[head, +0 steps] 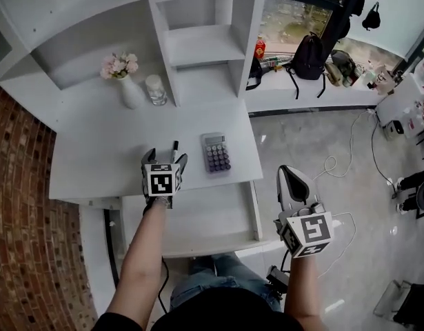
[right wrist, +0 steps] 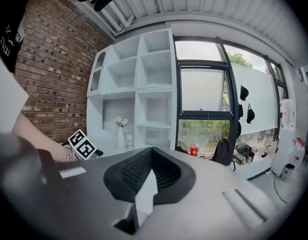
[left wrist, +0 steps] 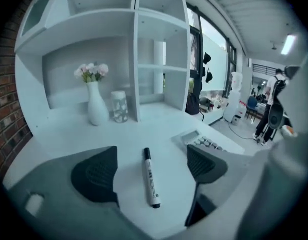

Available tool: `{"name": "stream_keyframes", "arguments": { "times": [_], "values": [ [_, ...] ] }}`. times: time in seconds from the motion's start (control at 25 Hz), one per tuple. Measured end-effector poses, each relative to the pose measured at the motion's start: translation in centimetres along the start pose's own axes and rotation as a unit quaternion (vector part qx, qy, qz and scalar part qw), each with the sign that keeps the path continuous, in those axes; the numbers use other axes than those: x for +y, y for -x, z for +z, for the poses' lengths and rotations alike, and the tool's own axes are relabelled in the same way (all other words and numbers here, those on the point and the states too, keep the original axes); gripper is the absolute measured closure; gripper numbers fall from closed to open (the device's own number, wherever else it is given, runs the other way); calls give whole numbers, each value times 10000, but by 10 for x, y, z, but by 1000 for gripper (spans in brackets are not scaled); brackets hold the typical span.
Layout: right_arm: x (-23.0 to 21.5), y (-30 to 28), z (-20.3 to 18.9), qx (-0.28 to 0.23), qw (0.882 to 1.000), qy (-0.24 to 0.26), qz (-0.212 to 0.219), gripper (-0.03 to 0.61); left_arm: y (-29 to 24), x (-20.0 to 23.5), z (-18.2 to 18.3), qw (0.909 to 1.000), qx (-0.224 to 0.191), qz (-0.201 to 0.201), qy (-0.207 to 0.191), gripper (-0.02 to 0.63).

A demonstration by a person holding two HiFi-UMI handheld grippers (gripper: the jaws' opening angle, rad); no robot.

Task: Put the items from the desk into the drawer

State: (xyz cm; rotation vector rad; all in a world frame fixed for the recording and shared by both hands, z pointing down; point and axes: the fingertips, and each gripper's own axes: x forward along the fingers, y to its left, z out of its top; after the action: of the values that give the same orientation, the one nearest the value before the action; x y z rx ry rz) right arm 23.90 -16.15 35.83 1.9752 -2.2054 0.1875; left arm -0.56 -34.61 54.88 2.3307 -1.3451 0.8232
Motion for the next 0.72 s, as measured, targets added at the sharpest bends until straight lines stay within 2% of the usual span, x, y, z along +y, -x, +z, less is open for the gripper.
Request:
{"name": "stream_keyframes", "arguments": {
  "times": [0.04,0.12,0.2,0.44,0.52,0.64,0.68,0.72],
  "values": [
    [-2,-1,-4,45,10000,-26,-13,572,-10,0,-10,9998,201,10,-9,189],
    [-5,-3,-11,127,9999,-50,-19,572,-26,3,-28,9985,541,91,-45,334],
    [-7,-4,-16,193,9998,-60,-28,573,-37,6,-41,9965,823,143,24,399],
    [-15,-2,-27,339,9993,-93,-133,574,-59,10,-72,9856,1613,174,485,474],
    [-17,0,-28,360,9992,-87,-152,572,-60,8,-74,9849,1600,161,647,491],
    [-16,0,-29,369,9991,-99,-172,572,-60,8,-73,9864,1515,150,616,494],
    [-15,0,-29,373,9991,-103,-173,572,-60,9,-73,9867,1509,135,586,508],
    [-14,0,-29,375,9991,-104,-169,572,-59,9,-73,9866,1522,123,567,549]
  ]
}}
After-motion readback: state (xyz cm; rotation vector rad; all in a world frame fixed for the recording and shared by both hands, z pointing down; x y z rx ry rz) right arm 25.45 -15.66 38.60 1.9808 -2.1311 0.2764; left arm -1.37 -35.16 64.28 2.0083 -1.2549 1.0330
